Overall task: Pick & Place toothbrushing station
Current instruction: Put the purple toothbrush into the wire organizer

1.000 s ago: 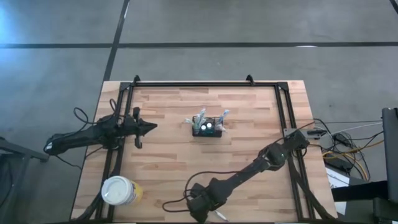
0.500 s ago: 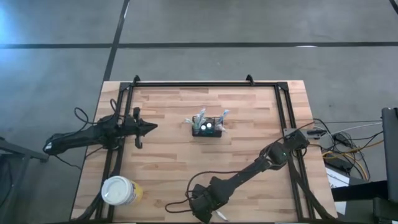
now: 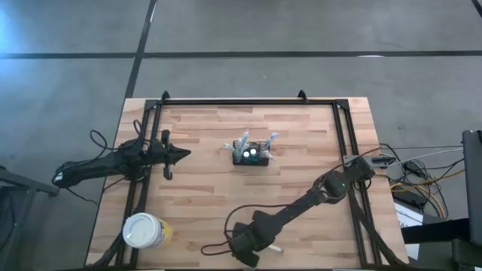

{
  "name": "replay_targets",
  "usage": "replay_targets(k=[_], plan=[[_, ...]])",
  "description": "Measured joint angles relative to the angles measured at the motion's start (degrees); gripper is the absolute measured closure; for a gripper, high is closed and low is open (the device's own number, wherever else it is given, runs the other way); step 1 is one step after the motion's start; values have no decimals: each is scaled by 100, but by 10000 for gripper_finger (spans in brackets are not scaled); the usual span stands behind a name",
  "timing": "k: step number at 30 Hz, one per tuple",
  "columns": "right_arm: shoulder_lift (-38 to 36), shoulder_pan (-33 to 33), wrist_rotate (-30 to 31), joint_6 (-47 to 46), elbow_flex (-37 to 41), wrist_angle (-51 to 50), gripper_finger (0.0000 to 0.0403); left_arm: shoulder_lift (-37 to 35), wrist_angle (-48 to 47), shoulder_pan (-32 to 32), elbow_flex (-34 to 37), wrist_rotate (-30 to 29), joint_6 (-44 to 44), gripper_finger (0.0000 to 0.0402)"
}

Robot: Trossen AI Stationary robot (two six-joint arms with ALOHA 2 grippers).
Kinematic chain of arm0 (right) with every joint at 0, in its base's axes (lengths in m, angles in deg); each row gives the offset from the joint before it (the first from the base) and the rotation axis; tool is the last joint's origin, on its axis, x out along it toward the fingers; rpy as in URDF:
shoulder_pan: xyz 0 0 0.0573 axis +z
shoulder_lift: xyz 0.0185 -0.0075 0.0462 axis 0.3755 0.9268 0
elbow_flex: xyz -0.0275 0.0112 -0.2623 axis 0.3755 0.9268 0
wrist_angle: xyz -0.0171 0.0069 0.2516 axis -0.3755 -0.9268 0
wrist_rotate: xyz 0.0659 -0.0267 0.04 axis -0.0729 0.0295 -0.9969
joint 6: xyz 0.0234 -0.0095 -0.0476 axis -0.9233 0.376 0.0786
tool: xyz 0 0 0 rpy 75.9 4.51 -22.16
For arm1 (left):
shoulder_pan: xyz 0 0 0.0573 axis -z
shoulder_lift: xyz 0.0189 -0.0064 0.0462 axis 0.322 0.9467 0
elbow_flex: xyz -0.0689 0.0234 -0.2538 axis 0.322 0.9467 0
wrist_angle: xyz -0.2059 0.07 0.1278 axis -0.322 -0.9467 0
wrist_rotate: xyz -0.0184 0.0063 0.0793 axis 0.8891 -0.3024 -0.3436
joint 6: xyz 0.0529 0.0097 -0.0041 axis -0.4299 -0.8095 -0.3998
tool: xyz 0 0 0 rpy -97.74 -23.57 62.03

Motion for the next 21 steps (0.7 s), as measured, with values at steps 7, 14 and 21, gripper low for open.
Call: replay_targets(k=[7, 14, 21], plan=[[-105, -26, 703, 869, -490, -206, 389, 0, -2, 2, 2, 0, 8, 390], [-1139, -59, 1301, 2332, -788, 373, 390, -2, 121, 0, 13, -1, 3, 390], [-2393, -152, 2300, 3819, -734, 575, 390, -2, 229, 0, 24, -7, -42, 390]])
